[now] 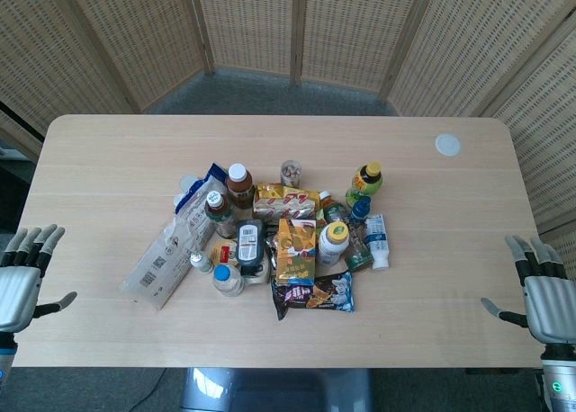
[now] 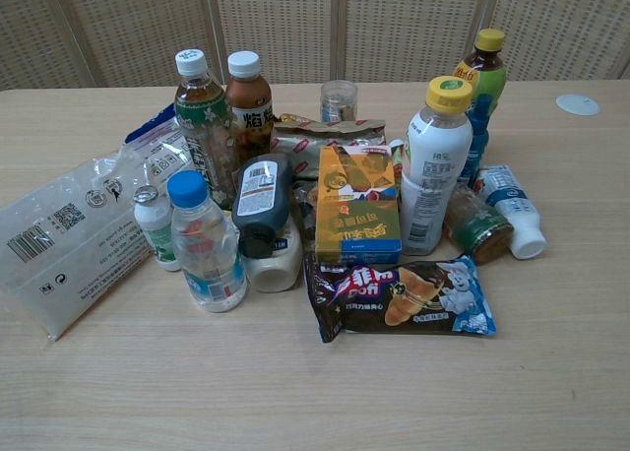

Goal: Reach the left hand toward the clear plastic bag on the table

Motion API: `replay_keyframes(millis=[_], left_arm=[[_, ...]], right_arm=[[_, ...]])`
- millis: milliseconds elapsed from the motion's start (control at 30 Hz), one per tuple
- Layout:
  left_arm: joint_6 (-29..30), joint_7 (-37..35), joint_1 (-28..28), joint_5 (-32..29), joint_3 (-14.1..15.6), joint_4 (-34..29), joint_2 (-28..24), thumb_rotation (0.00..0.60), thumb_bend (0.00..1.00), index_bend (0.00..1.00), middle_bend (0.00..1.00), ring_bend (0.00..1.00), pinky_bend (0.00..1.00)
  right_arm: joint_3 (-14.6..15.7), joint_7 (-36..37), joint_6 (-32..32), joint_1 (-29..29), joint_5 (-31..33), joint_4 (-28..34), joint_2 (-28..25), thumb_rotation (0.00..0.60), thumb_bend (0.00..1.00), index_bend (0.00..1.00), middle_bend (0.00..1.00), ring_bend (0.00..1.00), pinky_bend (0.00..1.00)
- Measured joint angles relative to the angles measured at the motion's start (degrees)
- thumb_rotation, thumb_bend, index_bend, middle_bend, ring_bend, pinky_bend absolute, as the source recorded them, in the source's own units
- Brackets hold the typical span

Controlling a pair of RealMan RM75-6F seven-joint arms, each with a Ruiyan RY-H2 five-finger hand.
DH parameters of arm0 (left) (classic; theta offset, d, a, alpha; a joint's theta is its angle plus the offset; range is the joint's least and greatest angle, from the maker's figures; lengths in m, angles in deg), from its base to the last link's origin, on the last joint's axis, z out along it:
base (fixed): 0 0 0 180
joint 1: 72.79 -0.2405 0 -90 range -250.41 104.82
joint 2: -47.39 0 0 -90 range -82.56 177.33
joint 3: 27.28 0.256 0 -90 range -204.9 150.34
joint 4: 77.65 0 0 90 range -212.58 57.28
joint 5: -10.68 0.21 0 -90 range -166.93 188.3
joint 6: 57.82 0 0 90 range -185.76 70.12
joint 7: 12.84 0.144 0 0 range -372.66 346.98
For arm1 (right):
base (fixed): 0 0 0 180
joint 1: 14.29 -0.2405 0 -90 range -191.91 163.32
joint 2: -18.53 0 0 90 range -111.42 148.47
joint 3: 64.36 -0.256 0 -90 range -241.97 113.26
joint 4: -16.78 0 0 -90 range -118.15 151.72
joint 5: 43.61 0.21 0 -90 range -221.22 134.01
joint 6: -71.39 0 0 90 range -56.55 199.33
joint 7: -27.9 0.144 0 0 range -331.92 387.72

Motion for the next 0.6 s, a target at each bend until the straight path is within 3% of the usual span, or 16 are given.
replay_keyframes(millis=[433,600], left_arm=[[-1.21,-1.38,1.11,0.90,0.09,2.12,0.72,0.600,0.00,0.00,0.00,0.00,0.00],[-2.93,-4.19,3.66,6.21,1.18,7.06,0.25,0.600,0.00,0.00,0.00,0.00,0.00]], right_arm=[[-0.48,0.47,0.87,0.40,0.38,0.64,-0.61,0.504,0.00,0.00,0.00,0.00,0.00],[-0.95,0.41,0.99,0.55,1.30,0.47,-0.69,0.506,0.00,0.00,0.00,0.00,0.00]])
